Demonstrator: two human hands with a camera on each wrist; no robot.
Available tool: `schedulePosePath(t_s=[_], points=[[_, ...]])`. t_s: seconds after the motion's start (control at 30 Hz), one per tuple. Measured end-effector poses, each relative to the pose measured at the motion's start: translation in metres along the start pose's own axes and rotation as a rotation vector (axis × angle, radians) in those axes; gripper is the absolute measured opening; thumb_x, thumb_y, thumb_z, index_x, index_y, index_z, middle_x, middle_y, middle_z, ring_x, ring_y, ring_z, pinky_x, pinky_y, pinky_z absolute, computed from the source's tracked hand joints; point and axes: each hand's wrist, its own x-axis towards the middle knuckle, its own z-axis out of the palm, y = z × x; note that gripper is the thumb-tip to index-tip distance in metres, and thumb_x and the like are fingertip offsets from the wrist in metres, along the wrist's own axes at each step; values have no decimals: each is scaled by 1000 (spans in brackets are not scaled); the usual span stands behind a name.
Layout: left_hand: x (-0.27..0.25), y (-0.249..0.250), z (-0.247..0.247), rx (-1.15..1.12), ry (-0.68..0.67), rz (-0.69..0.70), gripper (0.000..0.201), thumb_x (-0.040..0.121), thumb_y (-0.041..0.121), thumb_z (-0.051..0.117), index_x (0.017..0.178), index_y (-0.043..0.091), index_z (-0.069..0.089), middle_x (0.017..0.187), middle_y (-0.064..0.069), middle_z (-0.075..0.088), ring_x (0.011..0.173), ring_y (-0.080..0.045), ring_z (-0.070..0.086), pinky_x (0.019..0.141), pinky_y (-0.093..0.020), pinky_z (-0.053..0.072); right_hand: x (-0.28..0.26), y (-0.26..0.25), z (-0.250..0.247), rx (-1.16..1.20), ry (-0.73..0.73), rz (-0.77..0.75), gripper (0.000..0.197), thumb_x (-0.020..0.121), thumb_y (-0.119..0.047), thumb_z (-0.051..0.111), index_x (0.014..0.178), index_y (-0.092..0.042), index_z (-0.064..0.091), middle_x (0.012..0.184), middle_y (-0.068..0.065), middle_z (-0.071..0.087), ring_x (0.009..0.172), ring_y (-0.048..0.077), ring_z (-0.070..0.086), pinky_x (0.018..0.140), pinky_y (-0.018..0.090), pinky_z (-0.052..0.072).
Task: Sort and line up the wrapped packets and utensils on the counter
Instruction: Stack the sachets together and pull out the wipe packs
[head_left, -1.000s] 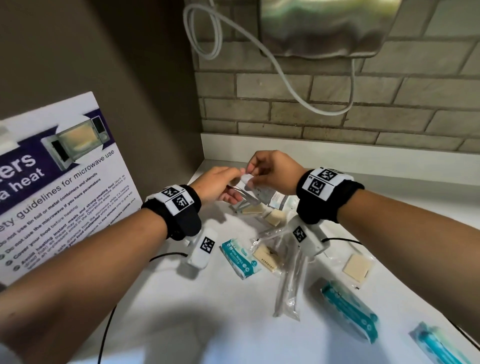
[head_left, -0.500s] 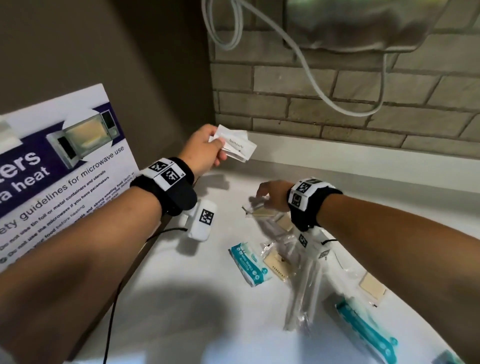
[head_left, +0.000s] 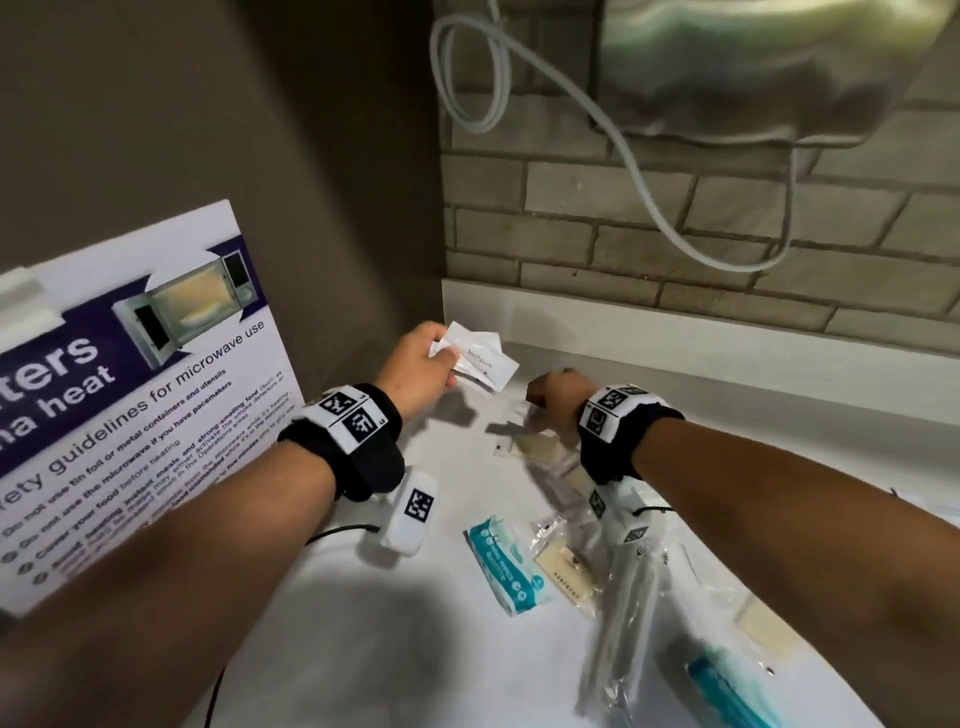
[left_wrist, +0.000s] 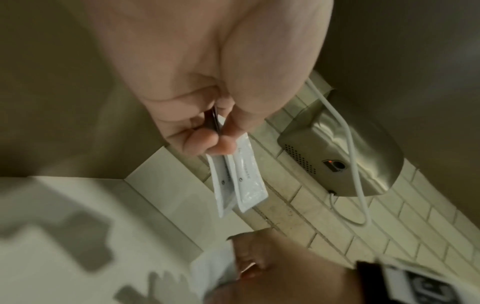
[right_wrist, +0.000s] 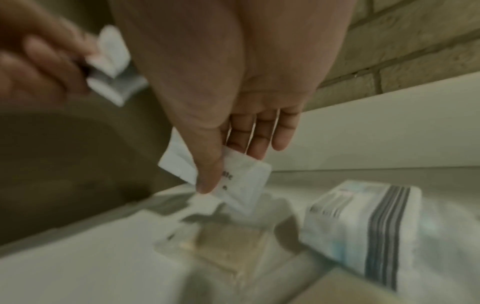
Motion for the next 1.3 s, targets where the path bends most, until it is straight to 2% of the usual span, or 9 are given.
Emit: schedulePosePath(t_s=[0.13,0.3,0.5,0.57,0.73,0.97,1.1,1.2,1.3], points=[[-6,2,9,9,44,-44,14,99,6,42,107,10,53,67,0,51,33,4,47,36,-8,33,-39,4,-22,143,-20,-80,23,78,-19,77,80,-11,55,80,5,55,75,20,49,64,24,36],[-20,26,54,-31,-162,-52,18,97,7,43,106,6,58,73,-7,57,55,-11,51,49,-24,39,-92,19,-45,384,221,-45,52,67,-14,87,110,-12,59,87,-1,60,69,15,53,50,12,39],[-52,76,107,-246,-332,-17,19,99,5,38,89,10,54,73,-8,54,54,-13,49,45,-19,40,-147,60,-46,362,352,151,86,68,-31,86,138,-12,40,128,8,53,113,24,54,87,24,39],[-59,89,126,-253,-402,6,13,98,10,43,91,9,53,75,-8,54,56,-13,50,46,-20,41,-163,74,-46,365,329,201,73,76,-38,79,135,-12,45,122,6,58,111,24,56,89,27,42],[-81,116,185,-133,-571,119,12,98,16,51,105,6,48,77,-9,54,59,-14,50,53,-22,46,-210,117,-40,351,298,288,39,79,-43,73,89,-16,47,77,-5,50,74,20,49,55,23,34],[-119,149,268,-115,-670,154,32,101,7,42,130,9,29,84,-7,54,60,-12,55,54,-23,52,-277,189,-24,518,203,330,46,75,-26,82,88,-21,38,80,2,63,57,18,62,57,34,56],[-140,145,295,-71,-780,97,39,99,10,48,130,14,24,92,-13,59,62,-16,59,55,-28,53,-302,217,-6,394,180,309,39,72,-21,82,88,-18,46,81,1,61,62,18,60,58,34,54],[-149,136,301,259,-864,217,29,94,26,57,119,17,43,89,-12,66,69,-26,62,62,-36,51,-314,227,7,239,65,292,41,70,-25,82,96,-14,52,85,0,61,73,21,60,63,30,50],[-161,137,305,570,-887,314,20,89,26,65,105,14,65,90,-1,69,72,-16,61,70,-28,49,-320,228,21,48,-69,247,43,72,-29,80,104,-15,54,95,1,62,91,24,60,76,32,49]])
